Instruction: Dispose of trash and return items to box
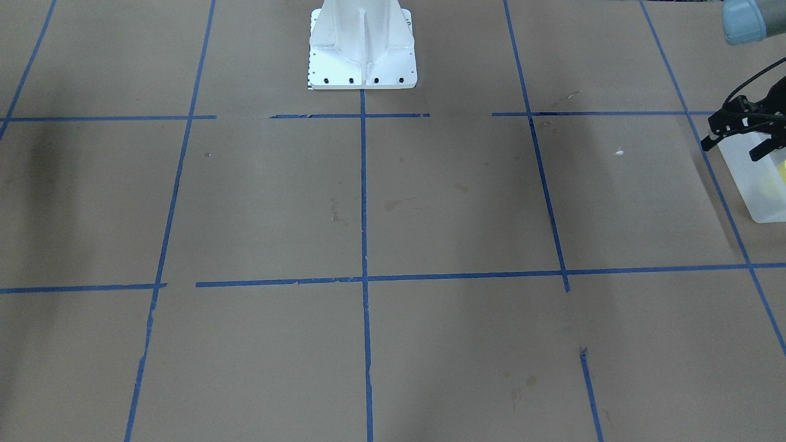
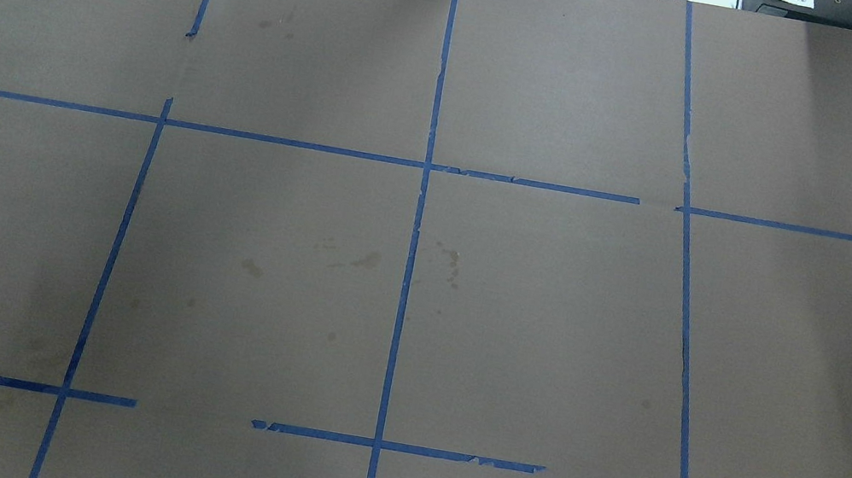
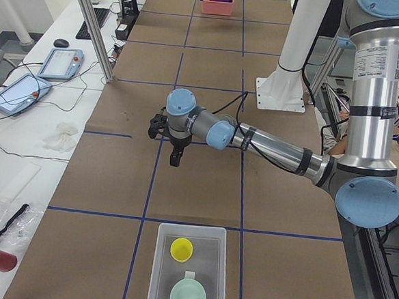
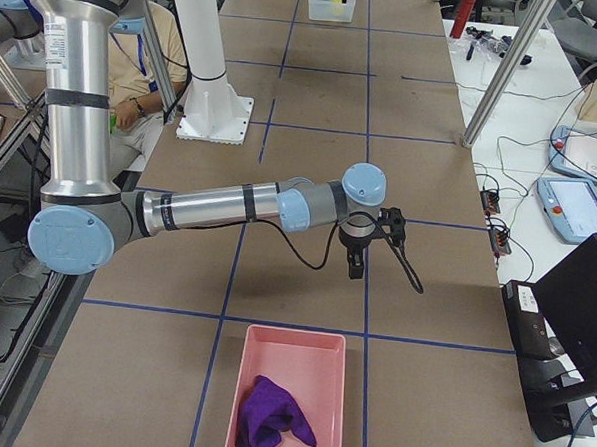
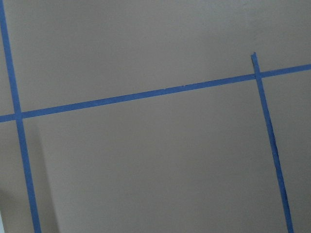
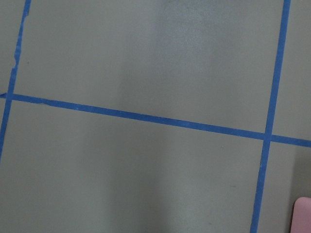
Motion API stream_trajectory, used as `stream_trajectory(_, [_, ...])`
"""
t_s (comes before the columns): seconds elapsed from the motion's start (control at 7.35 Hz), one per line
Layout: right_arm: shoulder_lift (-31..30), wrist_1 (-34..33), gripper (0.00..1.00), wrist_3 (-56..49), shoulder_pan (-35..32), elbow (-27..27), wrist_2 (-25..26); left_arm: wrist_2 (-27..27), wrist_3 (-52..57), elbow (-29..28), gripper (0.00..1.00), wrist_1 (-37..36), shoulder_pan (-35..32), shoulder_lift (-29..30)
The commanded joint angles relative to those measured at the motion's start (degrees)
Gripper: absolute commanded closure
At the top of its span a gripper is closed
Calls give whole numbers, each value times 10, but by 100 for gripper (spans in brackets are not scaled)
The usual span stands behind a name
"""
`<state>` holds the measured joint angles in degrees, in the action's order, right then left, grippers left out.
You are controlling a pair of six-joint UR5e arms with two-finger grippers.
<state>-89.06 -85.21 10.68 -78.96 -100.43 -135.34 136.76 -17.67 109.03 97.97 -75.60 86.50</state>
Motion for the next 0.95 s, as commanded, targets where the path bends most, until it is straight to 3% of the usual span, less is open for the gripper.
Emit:
stream_trajectory(0.0, [1, 0, 0, 0, 0, -6, -1, -87, 3, -15, 0, 5, -10, -3])
stream_trajectory(0.41, [0, 0, 0, 0, 0, -13, -2, -85, 81, -38, 0, -1, -27, 1])
stream_trajectory(0.82, [-9, 0, 0, -13, 0, -14, -1, -52, 82, -56, 0, 6, -33, -4])
